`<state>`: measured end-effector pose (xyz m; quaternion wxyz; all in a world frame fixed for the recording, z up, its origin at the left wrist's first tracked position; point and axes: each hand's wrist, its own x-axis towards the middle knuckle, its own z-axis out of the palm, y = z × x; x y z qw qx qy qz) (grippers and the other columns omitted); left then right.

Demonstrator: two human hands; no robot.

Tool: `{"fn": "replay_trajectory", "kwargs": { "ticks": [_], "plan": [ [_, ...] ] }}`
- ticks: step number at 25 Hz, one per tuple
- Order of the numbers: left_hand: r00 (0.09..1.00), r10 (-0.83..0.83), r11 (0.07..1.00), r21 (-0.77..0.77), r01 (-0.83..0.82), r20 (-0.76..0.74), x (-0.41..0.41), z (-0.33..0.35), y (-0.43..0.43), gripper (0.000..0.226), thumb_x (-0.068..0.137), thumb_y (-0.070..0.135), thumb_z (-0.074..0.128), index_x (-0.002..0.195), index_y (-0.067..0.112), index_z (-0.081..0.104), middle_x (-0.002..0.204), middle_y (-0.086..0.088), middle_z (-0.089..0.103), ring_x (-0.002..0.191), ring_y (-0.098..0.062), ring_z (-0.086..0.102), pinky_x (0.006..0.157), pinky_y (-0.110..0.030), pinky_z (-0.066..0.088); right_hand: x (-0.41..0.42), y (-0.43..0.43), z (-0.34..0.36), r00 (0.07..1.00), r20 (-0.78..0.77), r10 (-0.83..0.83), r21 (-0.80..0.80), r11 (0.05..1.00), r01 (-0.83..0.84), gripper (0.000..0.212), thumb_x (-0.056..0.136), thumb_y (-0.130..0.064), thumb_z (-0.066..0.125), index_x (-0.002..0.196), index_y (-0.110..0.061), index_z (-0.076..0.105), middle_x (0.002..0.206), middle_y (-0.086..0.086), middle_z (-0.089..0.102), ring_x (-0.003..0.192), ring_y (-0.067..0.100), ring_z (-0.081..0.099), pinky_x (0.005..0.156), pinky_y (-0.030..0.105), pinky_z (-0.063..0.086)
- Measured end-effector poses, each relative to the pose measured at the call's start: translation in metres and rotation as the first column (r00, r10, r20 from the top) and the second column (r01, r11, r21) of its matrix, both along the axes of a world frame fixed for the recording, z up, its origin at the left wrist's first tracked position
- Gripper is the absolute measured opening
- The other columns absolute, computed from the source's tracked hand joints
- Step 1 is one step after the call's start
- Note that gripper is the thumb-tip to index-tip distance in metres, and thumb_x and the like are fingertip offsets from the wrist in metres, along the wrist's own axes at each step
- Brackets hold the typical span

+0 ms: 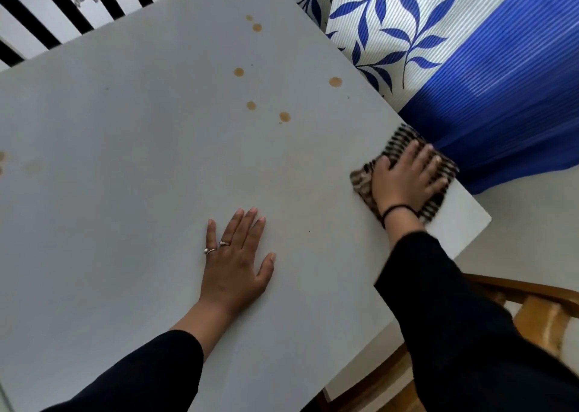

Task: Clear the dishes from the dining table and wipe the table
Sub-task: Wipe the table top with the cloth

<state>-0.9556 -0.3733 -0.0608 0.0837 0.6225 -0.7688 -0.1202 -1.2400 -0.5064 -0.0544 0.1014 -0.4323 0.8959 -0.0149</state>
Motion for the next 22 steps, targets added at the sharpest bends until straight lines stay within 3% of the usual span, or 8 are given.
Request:
{"fn": "replay_trajectory", "kwargs": {
  "ticks": [5, 9, 11, 13, 15, 19, 22],
  "plan": [
    [0.996, 0.034, 0.999, 0.006, -0.034, -0.088, 0.004, 0.006, -0.004, 0.062, 0.083, 0.043, 0.044, 0.136, 0.011, 0.05, 0.145, -0.004, 0.044, 0.136, -0.023, 0.038, 0.111, -0.06, 0.018, 0.105, -0.089, -0.001, 0.921, 0.034, 0.388, 0.001, 0.921, -0.389, 0.07, 0.091, -0.049, 0.028, 0.153, -0.024, 0.008, 0.162, 0.004, 0.001, 0.147, 0.026, -0.003, 0.115, 0.056, -0.006],
    [0.956, 0.216, 0.973, -0.035, -0.227, -0.196, 0.021, 0.014, -0.027, 0.062, 0.085, 0.043, 0.043, 0.136, 0.009, 0.049, 0.143, -0.008, 0.047, 0.135, -0.025, 0.039, 0.113, -0.056, 0.018, 0.186, -0.044, 0.0, 0.659, 0.057, 0.75, -0.051, 0.661, -0.748, 0.071, 0.089, -0.049, 0.037, 0.153, -0.026, 0.016, 0.161, 0.001, 0.006, 0.148, 0.023, 0.001, 0.116, 0.054, -0.004],
    [0.937, 0.27, 0.954, -0.066, -0.291, -0.222, 0.04, 0.016, -0.045, 0.061, 0.087, 0.044, 0.041, 0.136, 0.008, 0.048, 0.143, -0.009, 0.047, 0.135, -0.026, 0.038, 0.114, -0.055, 0.016, 0.196, 0.013, 0.0, 0.512, 0.062, 0.856, -0.097, 0.516, -0.851, 0.071, 0.087, -0.049, 0.04, 0.152, -0.026, 0.021, 0.161, 0.001, 0.012, 0.148, 0.022, 0.005, 0.116, 0.054, 0.0],
    [0.94, 0.28, 0.951, -0.079, -0.3, -0.196, 0.059, 0.016, -0.064, 0.061, 0.089, 0.046, 0.038, 0.137, 0.009, 0.048, 0.143, -0.009, 0.046, 0.136, -0.026, 0.036, 0.114, -0.055, 0.013, 0.179, 0.063, -0.002, 0.436, 0.069, 0.898, -0.122, 0.441, -0.889, 0.073, 0.084, -0.051, 0.044, 0.151, -0.028, 0.025, 0.16, -0.001, 0.016, 0.148, 0.02, 0.008, 0.117, 0.054, 0.007],
    [0.953, 0.279, 0.956, -0.064, -0.287, -0.12, 0.075, 0.013, -0.085, 0.062, 0.089, 0.05, 0.036, 0.136, 0.011, 0.048, 0.144, -0.008, 0.045, 0.137, -0.028, 0.035, 0.114, -0.057, 0.013, 0.145, 0.071, -0.005, 0.472, 0.061, 0.879, -0.115, 0.476, -0.872, 0.076, 0.08, -0.052, 0.045, 0.15, -0.029, 0.028, 0.159, -0.002, 0.019, 0.147, 0.02, 0.013, 0.116, 0.053, 0.014],
    [0.954, 0.294, 0.955, 0.022, -0.296, 0.061, 0.1, 0.004, -0.116, 0.071, 0.088, 0.057, 0.023, 0.141, 0.014, 0.042, 0.151, -0.005, 0.036, 0.142, -0.027, 0.026, 0.113, -0.06, 0.006, 0.099, -0.026, -0.003, 0.825, -0.037, 0.564, -0.041, 0.824, -0.565, 0.074, 0.083, -0.053, 0.033, 0.151, -0.026, 0.023, 0.16, 0.002, 0.015, 0.147, 0.023, 0.011, 0.118, 0.05, 0.003],
    [0.944, 0.315, 0.948, 0.026, -0.319, 0.099, 0.102, 0.0, -0.117, 0.069, 0.089, 0.055, 0.022, 0.144, 0.016, 0.038, 0.154, -0.003, 0.031, 0.143, -0.026, 0.023, 0.114, -0.061, 0.003, 0.094, -0.125, -0.004, 0.911, -0.026, 0.412, -0.024, 0.911, -0.412, 0.072, 0.089, -0.053, 0.029, 0.153, -0.023, 0.015, 0.161, 0.003, 0.007, 0.147, 0.023, 0.002, 0.117, 0.053, -0.002]
  ]
}}
